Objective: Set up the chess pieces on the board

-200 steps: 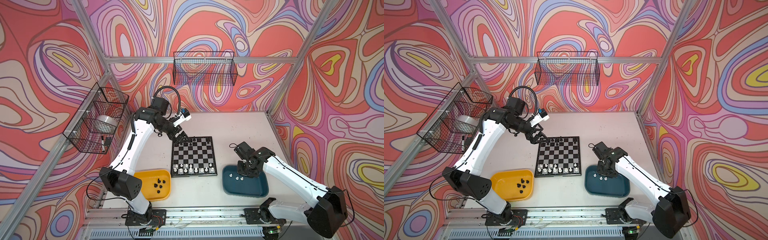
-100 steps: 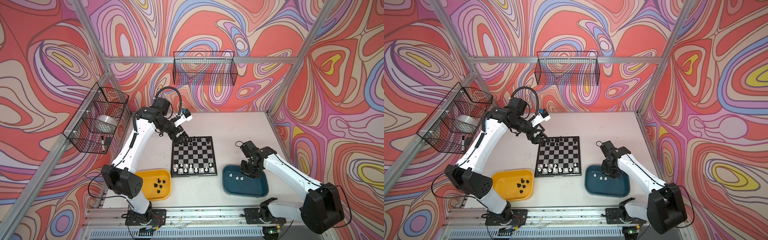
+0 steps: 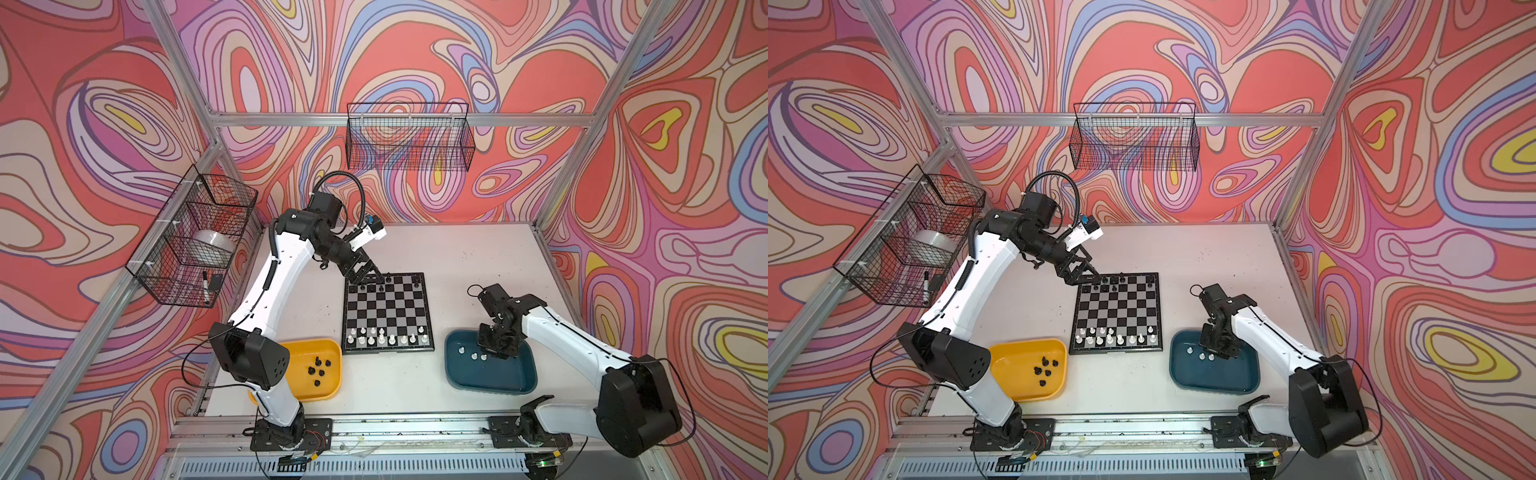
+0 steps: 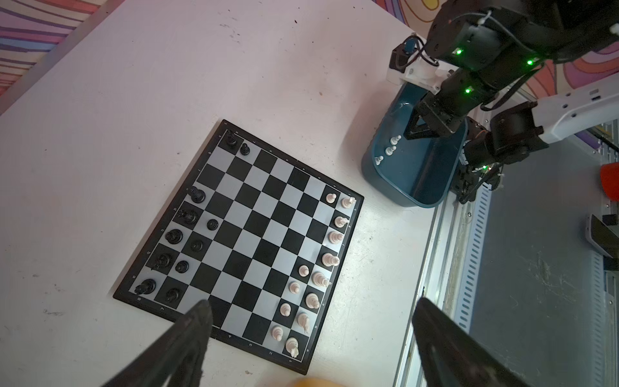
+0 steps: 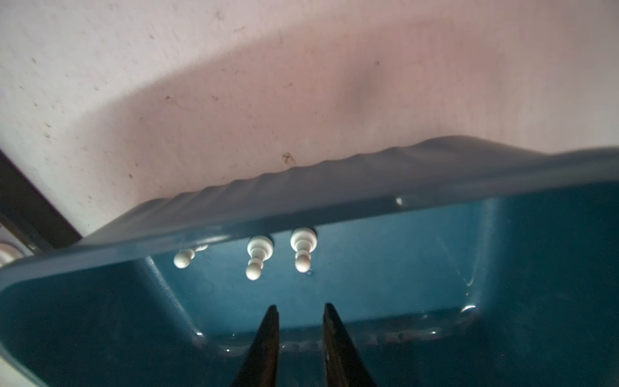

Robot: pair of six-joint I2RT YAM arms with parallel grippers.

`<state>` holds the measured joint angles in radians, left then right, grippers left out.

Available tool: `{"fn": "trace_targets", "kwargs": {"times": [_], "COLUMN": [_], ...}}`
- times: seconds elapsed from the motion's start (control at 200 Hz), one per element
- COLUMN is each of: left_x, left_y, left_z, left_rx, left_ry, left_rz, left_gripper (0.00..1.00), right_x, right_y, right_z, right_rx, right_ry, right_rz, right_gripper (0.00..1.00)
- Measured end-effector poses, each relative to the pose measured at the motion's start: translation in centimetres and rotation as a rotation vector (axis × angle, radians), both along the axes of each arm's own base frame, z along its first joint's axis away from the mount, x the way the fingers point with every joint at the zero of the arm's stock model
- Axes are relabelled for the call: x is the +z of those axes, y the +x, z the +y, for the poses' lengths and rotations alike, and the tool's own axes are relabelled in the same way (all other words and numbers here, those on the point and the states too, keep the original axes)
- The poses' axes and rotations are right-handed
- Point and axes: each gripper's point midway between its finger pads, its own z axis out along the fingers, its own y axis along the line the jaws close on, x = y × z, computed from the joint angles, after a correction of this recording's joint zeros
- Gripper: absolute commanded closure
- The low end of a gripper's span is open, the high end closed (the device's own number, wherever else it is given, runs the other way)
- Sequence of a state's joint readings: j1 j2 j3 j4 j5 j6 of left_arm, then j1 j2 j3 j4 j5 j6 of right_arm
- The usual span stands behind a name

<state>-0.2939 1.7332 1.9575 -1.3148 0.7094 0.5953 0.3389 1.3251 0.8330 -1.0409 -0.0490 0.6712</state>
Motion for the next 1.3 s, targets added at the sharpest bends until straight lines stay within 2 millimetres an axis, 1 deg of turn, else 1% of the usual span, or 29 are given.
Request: {"fn": "trace_targets", "kwargs": {"times": [0.115, 0.28, 0.636, 0.921, 1.297], "left_x": [0.5, 0.5, 0.7, 0.7, 0.6], "left_y": [-0.6, -1.4, -1.6, -1.5, -1.4], "left_z": [-0.3, -0.4, -0.8, -0.8, -0.9], "left_rx": [-0.033, -0.054, -0.058, -0.056, -0.055], "left_ry": [-0.014, -0.024, -0.04, -0.041, -0.045], "left_rz": [0.022, 0.056, 0.062, 0.061, 0.071], "left_gripper": [0.06, 0.06, 0.06, 0.06, 0.06], "right_x": [-0.2, -0.8, -1.0, -1.6, -1.7], "right_y": [0.0, -0.1, 0.3, -0.1, 0.6], "right_z": [0.1, 0.0, 0.1, -0.2, -0.1], "right_rx": [0.0, -0.001, -0.024, -0.049, -0.05], "right_ry": [0.002, -0.003, -0.002, -0.014, -0.01], "right_rz": [0.005, 0.018, 0.005, 0.008, -0.021], "right_gripper": [0.76, 0.76, 0.76, 0.77, 0.78]}}
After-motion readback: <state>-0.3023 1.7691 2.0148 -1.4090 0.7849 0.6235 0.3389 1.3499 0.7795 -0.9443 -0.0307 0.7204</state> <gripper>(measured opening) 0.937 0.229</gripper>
